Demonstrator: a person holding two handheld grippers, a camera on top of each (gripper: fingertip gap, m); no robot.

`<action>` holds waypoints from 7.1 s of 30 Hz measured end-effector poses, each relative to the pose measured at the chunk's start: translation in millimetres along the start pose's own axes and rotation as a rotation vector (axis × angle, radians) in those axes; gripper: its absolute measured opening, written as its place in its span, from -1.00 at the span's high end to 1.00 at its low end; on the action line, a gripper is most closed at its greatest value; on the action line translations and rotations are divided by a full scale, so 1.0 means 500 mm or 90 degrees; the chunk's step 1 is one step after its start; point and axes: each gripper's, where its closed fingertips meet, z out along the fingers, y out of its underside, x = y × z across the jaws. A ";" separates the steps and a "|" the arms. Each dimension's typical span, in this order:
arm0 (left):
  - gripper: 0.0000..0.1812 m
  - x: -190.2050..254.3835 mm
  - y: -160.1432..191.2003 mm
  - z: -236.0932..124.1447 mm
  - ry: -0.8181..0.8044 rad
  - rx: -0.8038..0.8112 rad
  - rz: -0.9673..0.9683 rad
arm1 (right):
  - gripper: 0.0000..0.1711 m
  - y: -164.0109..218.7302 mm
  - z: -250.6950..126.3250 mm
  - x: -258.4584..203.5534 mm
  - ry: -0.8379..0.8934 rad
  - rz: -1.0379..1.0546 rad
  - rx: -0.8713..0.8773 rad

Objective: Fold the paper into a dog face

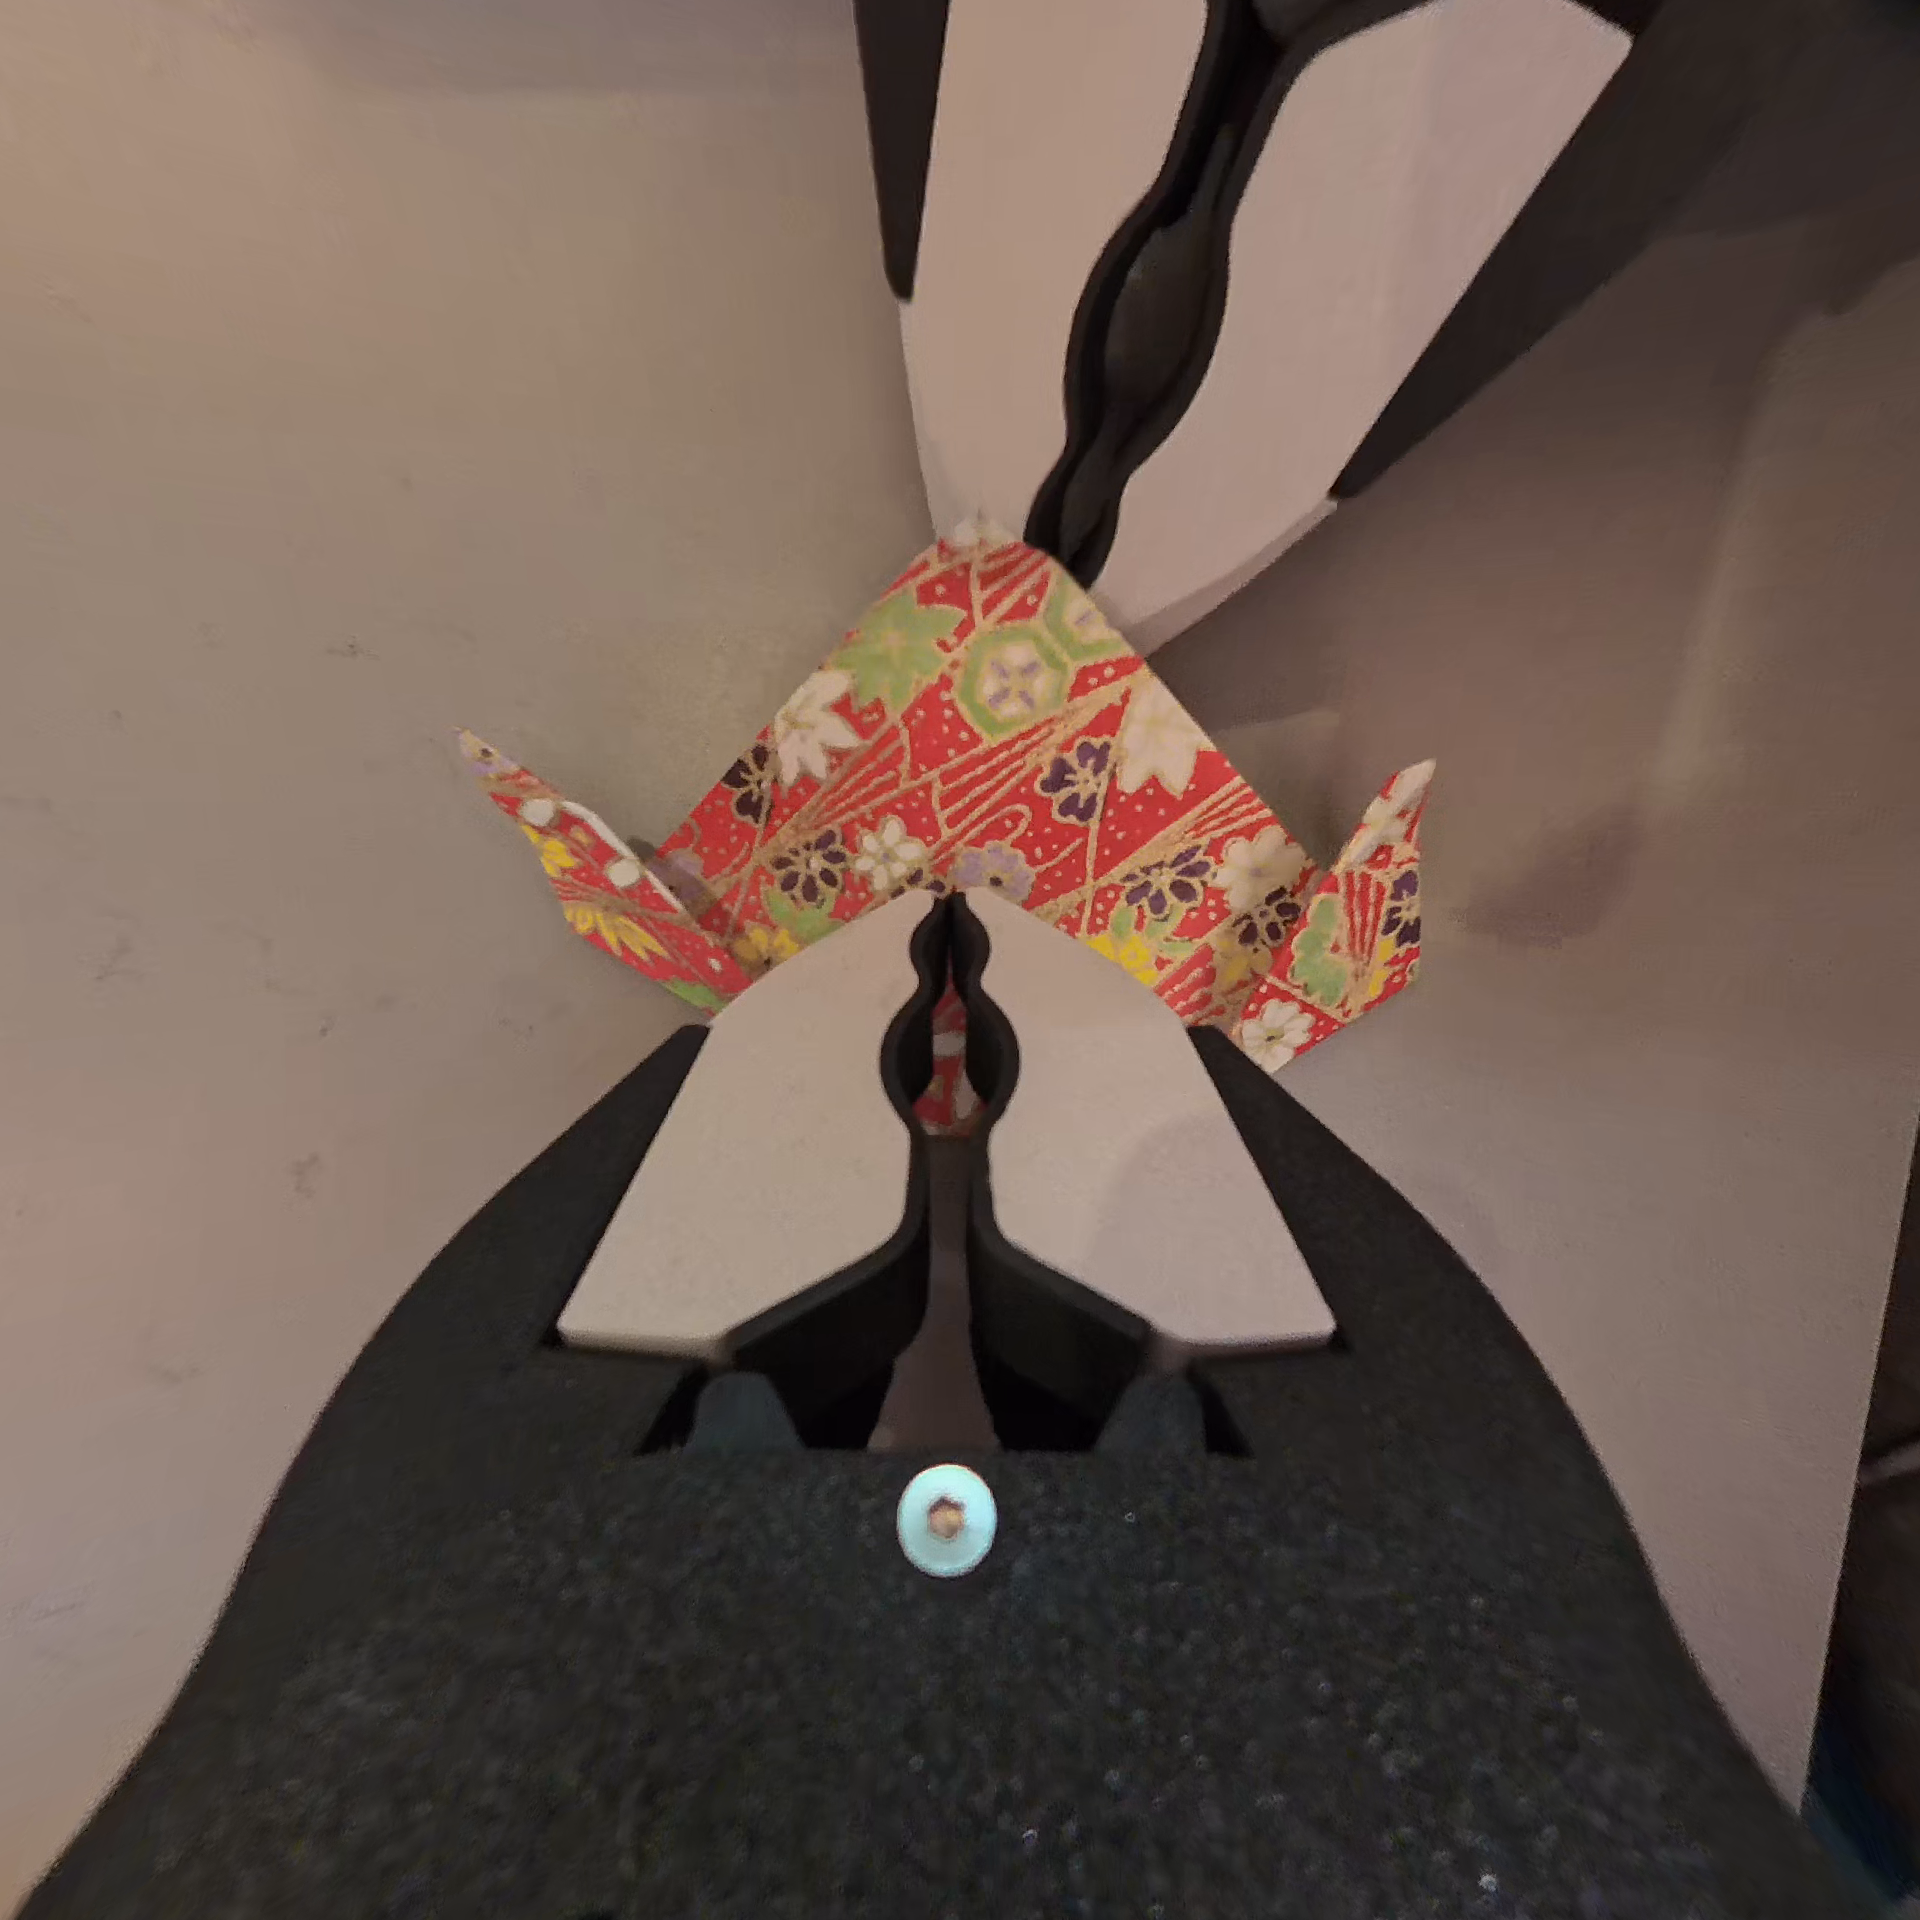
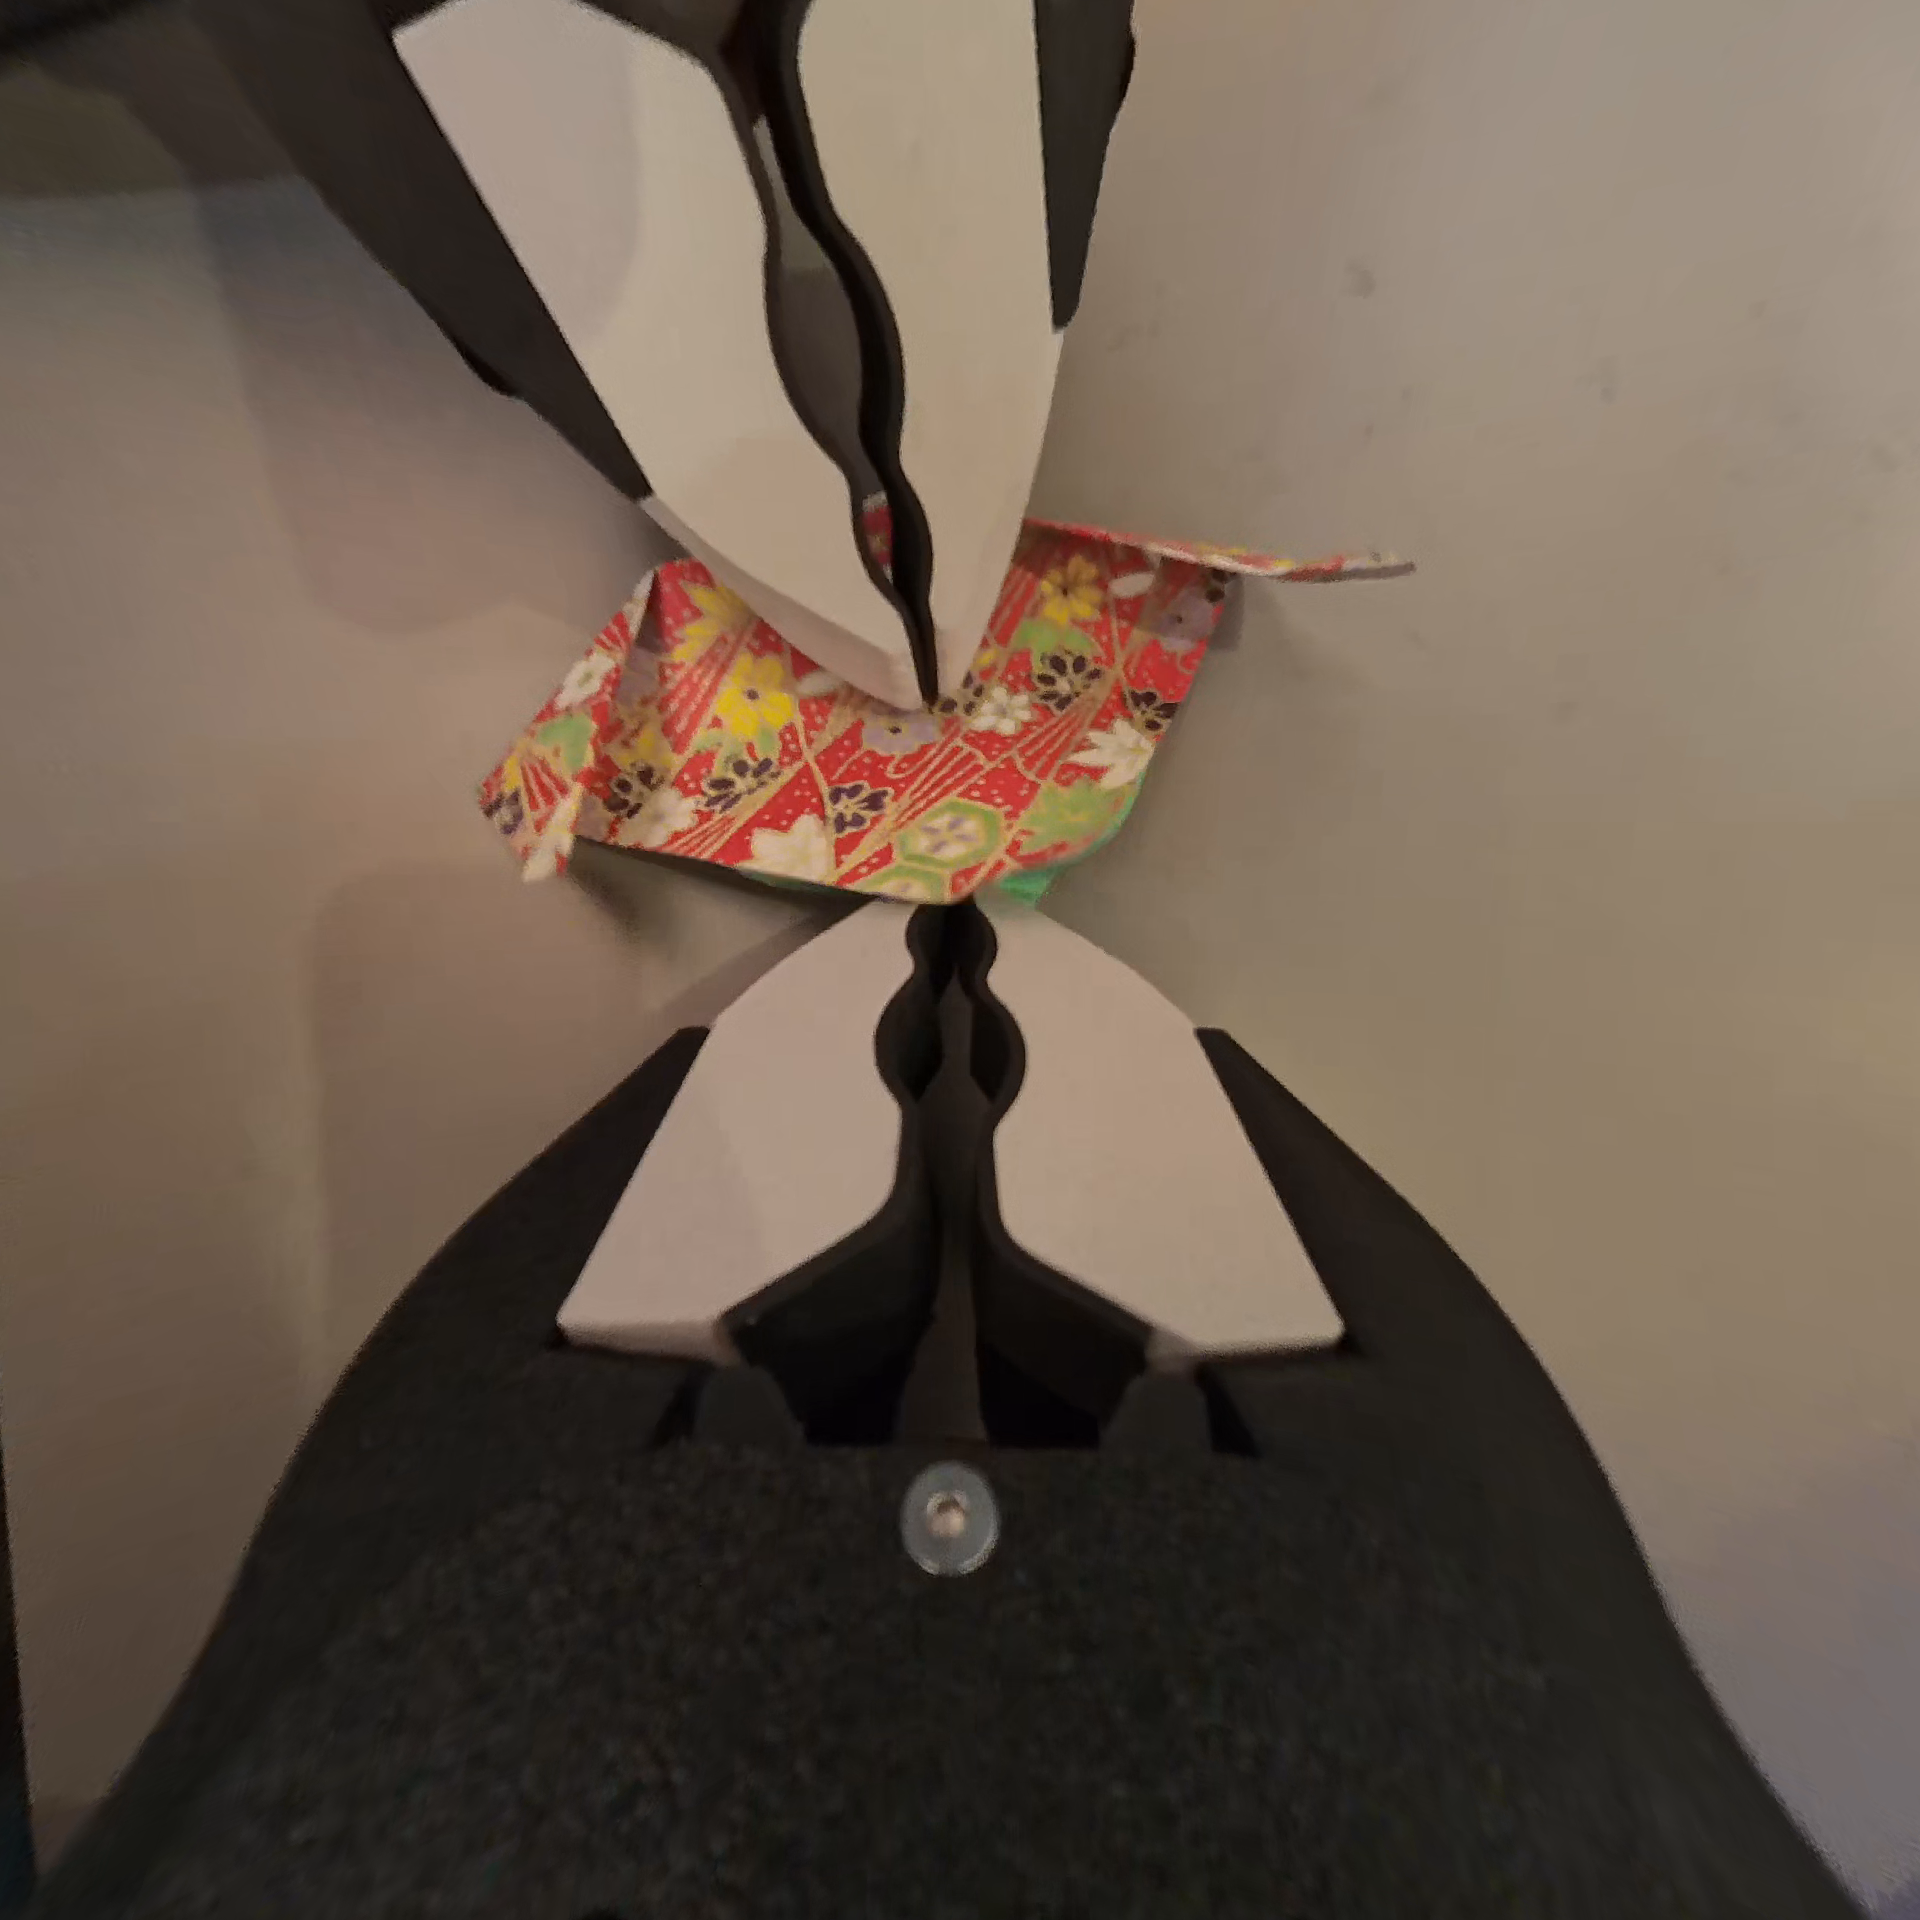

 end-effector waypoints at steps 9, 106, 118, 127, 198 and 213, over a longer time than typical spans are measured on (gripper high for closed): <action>1.00 0.000 0.000 0.000 0.000 0.004 -0.005 | 0.83 -0.045 0.012 -0.018 -0.029 -0.019 0.057; 1.00 0.013 0.030 -0.024 0.051 0.015 -0.006 | 1.00 -0.053 -0.047 -0.010 -0.117 0.524 0.089; 1.00 0.028 -0.026 0.012 0.087 -0.001 0.029 | 1.00 0.015 -0.049 0.004 -0.059 0.537 0.030; 1.00 0.027 -0.037 0.022 0.077 0.011 0.013 | 1.00 -0.029 -0.056 -0.008 -0.104 0.519 0.083; 1.00 -0.039 -0.026 0.019 0.005 -0.013 0.010 | 1.00 -0.063 0.043 -0.051 -0.057 0.464 0.021; 1.00 -0.019 0.000 0.000 0.019 0.003 -0.005 | 1.00 -0.042 0.027 -0.025 -0.046 0.491 0.030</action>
